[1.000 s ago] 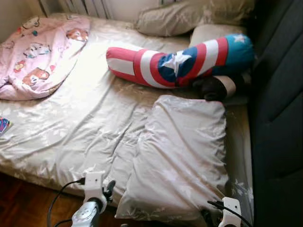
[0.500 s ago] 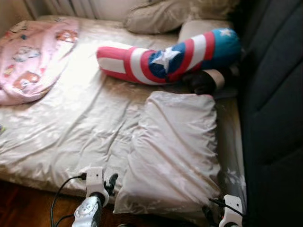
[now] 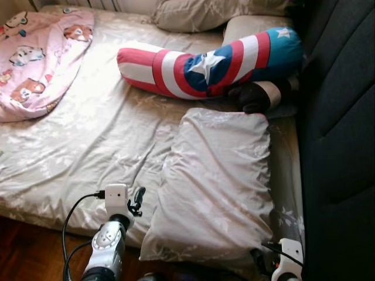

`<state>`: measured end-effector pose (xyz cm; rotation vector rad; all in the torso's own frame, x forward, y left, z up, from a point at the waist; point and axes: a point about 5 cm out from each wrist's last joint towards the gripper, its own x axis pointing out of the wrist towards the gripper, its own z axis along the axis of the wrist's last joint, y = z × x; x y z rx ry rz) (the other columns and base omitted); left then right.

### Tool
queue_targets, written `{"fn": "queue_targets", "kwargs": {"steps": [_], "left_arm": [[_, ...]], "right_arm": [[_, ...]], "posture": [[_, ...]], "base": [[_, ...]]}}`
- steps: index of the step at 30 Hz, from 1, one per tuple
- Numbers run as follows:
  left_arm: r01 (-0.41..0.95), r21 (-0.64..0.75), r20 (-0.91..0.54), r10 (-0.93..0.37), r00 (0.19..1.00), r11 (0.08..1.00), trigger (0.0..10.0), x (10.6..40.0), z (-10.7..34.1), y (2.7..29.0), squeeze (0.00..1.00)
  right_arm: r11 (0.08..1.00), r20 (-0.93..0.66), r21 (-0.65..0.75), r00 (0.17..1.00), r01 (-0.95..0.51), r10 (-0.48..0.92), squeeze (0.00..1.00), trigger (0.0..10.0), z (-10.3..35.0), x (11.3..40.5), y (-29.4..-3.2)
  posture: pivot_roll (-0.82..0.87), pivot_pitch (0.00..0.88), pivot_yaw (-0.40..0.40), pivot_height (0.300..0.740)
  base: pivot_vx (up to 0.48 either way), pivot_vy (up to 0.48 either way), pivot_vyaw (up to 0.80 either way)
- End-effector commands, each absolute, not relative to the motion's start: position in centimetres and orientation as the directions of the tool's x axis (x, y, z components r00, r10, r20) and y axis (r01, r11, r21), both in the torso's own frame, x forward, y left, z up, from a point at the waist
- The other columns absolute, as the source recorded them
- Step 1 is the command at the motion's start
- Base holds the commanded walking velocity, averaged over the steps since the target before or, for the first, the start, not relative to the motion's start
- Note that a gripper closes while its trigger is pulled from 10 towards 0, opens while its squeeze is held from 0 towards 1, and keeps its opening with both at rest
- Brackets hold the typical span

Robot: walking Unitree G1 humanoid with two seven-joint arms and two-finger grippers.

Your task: Clean up the room

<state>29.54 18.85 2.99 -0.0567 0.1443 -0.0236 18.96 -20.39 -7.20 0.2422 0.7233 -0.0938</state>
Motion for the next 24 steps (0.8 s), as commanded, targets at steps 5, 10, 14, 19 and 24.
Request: {"fn": "queue_targets", "kwargs": {"steps": [5,10,14,19,24], "left_arm": [[0.062,-0.032,-0.066,-0.064,0.996,0.998,10.0,29.4,4.1,18.6,0.0],[0.094,-0.012,-0.022,-0.094,0.995,0.996,10.0,28.9,4.7,18.2,0.0],[0.111,-0.002,-0.026,-0.111,0.994,0.994,10.0,28.4,4.6,18.1,0.0],[0.113,-0.007,-0.038,-0.113,0.993,0.994,10.0,28.1,4.5,17.9,0.0],[0.122,-0.011,-0.046,-0.123,0.991,0.992,10.0,27.8,4.5,17.6,0.0]], "right_arm": [[0.947,-0.564,0.243,0.825,0.21,-0.038,0.0,10.0,-6.5,19.2,-20.6],[0.96,-0.194,0.258,0.979,0.105,-0.055,0.0,10.0,1.0,28.3,-18.2],[0.961,-0.137,0.257,0.989,0.098,-0.065,0.0,10.0,1.6,28.1,-18.5],[0.968,-0.15,0.237,0.987,0.088,-0.053,0.0,10.0,1.0,27.2,-18.8],[0.972,-0.221,0.206,0.973,0.109,-0.062,0.0,10.0,-0.3,25.6,-19.2]], "posture": [[-0.01,0.191,-0.003,0.74],[-0.01,0.172,0.005,0.74],[-0.03,0.162,0.005,0.74],[-0.03,0.155,0.004,0.74],[-0.03,0.145,0.002,0.74]], "base": [[0.0,0.0,0.0],[0.0,0.0,0.0],[0.0,0.0,0.0],[0.0,0.0,0.0],[0.0,0.0,0.0]]}}
